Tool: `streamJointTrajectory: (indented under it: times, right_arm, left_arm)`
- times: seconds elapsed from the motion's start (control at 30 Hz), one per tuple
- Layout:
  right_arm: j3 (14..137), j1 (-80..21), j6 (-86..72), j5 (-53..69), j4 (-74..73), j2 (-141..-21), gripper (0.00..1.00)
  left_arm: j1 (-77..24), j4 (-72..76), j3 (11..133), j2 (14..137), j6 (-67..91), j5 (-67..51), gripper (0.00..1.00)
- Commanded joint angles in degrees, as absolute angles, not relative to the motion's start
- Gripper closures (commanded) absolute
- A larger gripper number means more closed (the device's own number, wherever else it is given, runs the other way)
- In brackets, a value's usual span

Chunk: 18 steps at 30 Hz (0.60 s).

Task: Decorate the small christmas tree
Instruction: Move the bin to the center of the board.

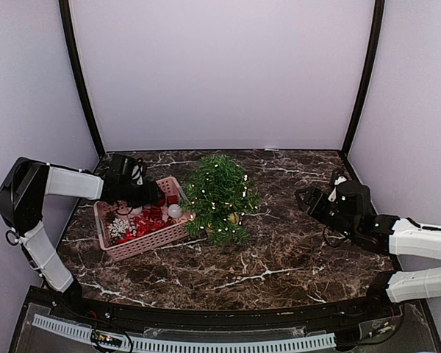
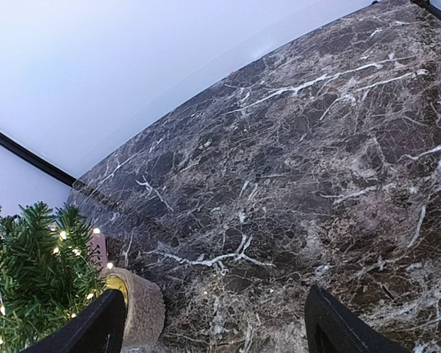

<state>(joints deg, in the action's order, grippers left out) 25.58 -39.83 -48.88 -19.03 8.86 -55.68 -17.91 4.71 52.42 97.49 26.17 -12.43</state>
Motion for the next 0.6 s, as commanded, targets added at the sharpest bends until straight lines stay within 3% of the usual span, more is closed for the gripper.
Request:
streamJointTrajectory:
  times: [0.0,0.23,0.43,0.57]
  right_arm:
    - [25.21,-39.55,-49.44,-20.08,9.06,-54.74,0.15]
    - [25.58,-39.43,-49.04,-20.8,8.43,-55.73,0.17]
    - [27.99,-39.46,-49.26,-22.23,6.1,-56.44,0.19]
    - [29.08,-39.46,-49.96,-24.05,4.78,-56.58,0.19]
  left_arm:
    - [-18.11,5.43,50.16,92.32,24.84,-10.3,0.4]
    - [-18.02,1.65,39.79,77.55,23.16,3.2,0.31]
    - [-13.13,-8.03,36.94,73.19,26.21,-1.76,0.3]
    - [-12.32,-11.16,34.74,70.55,27.77,-5.07,0.35]
